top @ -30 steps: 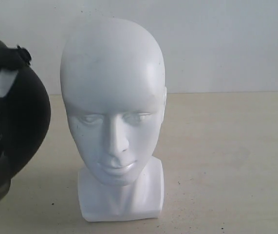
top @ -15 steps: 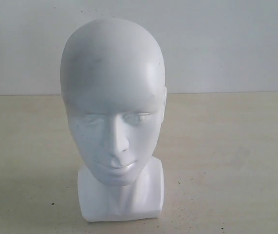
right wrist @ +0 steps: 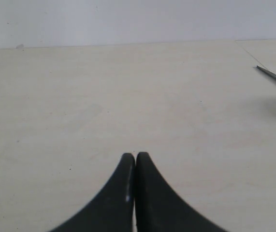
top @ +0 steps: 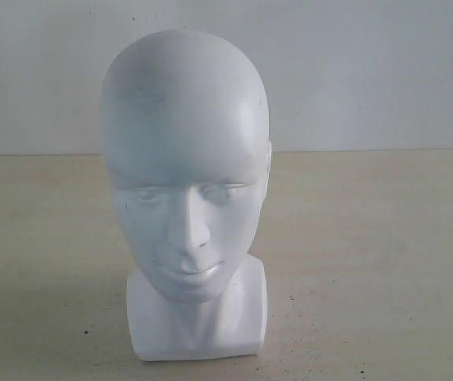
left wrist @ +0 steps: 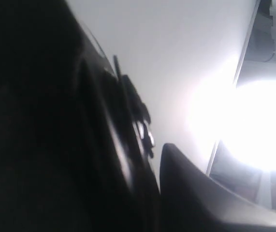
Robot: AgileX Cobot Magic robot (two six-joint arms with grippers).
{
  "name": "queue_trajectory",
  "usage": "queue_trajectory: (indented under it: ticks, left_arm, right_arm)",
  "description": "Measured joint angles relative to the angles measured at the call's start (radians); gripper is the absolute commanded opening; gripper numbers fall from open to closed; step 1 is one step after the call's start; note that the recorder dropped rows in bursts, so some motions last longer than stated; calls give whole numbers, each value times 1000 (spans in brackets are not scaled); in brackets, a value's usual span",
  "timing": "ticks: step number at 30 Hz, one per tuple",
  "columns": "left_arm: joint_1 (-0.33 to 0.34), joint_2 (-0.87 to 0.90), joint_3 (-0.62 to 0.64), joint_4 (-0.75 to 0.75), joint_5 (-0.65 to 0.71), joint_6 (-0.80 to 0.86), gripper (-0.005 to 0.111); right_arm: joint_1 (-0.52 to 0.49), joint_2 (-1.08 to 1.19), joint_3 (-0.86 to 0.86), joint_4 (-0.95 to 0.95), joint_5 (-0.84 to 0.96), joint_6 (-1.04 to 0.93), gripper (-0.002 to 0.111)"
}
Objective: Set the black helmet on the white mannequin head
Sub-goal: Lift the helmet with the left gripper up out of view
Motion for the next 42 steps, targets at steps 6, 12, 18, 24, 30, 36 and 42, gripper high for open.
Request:
queue_trajectory:
  ticks: [6,12,18,24,30,36,42]
  left_arm:
    - [0,19,-40,-4,14,9,4]
    - [0,49,-46,-10,35,82,4]
    - [0,84,-46,31,37,127,4]
    - [0,84,-75,184,7,47,4]
    - [0,80,-158,533,-150,-365,4]
    - [0,80,-209,1022,-251,-1031,4]
    - [0,68,-220,1323,-384,-1506,4]
  right_arm:
    - [0,0,0,0,0,0,0]
    - [0,0,0,0,0,0,0]
    - [0,0,0,0,0,0,0]
    - [0,0,0,0,0,0,0]
    - [0,0,0,0,0,0,0]
    - [0,0,0,0,0,0,0]
    - [0,0,0,0,0,0,0]
